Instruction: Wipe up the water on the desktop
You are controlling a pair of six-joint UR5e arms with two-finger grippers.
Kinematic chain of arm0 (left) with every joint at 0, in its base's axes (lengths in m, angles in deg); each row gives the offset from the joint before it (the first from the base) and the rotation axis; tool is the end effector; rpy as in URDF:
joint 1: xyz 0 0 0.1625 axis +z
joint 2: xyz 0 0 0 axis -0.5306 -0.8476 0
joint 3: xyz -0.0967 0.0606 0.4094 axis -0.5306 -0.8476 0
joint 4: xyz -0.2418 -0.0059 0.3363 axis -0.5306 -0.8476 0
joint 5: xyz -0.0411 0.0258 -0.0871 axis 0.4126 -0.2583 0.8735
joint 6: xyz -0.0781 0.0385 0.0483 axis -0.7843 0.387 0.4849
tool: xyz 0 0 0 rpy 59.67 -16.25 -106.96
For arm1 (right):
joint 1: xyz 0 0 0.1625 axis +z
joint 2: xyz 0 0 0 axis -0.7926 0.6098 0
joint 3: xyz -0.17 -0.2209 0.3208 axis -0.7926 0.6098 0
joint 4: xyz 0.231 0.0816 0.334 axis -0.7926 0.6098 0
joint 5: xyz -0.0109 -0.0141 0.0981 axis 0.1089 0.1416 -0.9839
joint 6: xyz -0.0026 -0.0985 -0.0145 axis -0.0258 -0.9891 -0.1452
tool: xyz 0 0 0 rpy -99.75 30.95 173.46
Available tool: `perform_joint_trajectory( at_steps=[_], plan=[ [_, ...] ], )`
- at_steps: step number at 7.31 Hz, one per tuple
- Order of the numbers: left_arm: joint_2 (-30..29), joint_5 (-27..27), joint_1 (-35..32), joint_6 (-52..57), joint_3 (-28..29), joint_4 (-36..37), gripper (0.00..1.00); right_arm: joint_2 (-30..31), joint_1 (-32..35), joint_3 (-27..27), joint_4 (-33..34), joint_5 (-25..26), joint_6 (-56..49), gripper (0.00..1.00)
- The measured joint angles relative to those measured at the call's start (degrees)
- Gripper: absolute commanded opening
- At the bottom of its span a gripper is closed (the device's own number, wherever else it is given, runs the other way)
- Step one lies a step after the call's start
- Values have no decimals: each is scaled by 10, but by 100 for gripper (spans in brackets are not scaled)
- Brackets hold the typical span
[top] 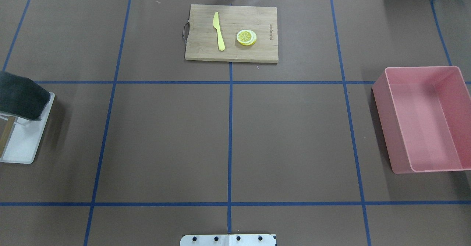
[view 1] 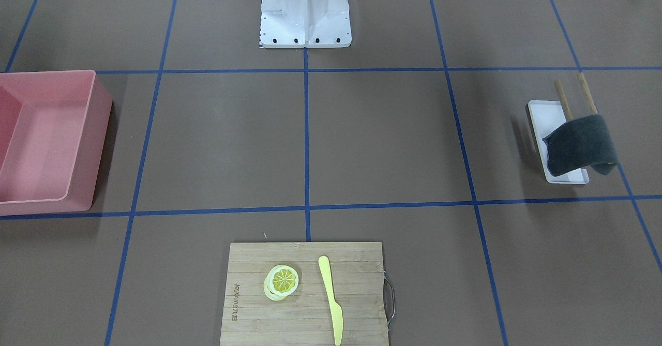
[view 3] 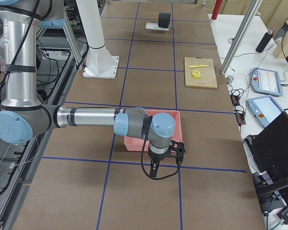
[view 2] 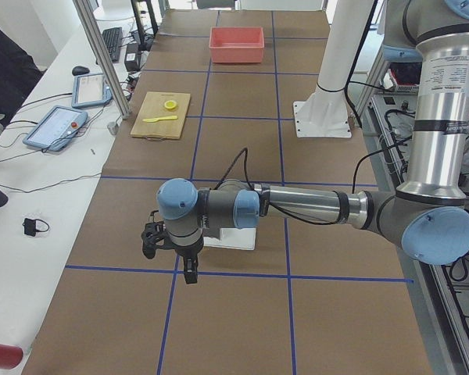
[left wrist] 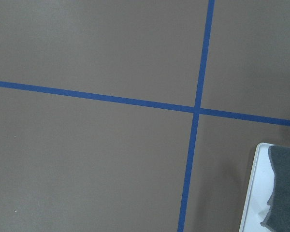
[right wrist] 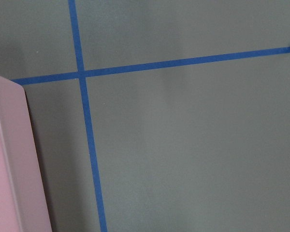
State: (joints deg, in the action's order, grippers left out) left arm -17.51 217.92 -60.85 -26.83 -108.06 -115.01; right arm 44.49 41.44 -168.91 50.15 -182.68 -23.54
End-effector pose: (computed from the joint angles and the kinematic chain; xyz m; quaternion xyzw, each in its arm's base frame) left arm -0.0907 -0.5007 0.6291 -0.0102 0.3662 -0.0679 0.9280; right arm 0.1022 -0.4517 0.6547 -0.0388 -0.3286 0.0617 0.9416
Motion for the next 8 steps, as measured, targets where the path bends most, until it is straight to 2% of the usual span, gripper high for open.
perform_joint_trajectory(
  at_steps=[6, 8],
  plan=[
    [0, 0, 0, 0, -3, -5, 99, -2, 1, -1, 0, -1, 0, 100],
    [-2, 1, 1, 0, -24, -12, 99, -1, 1, -5, 0, -1, 0, 100]
  ],
)
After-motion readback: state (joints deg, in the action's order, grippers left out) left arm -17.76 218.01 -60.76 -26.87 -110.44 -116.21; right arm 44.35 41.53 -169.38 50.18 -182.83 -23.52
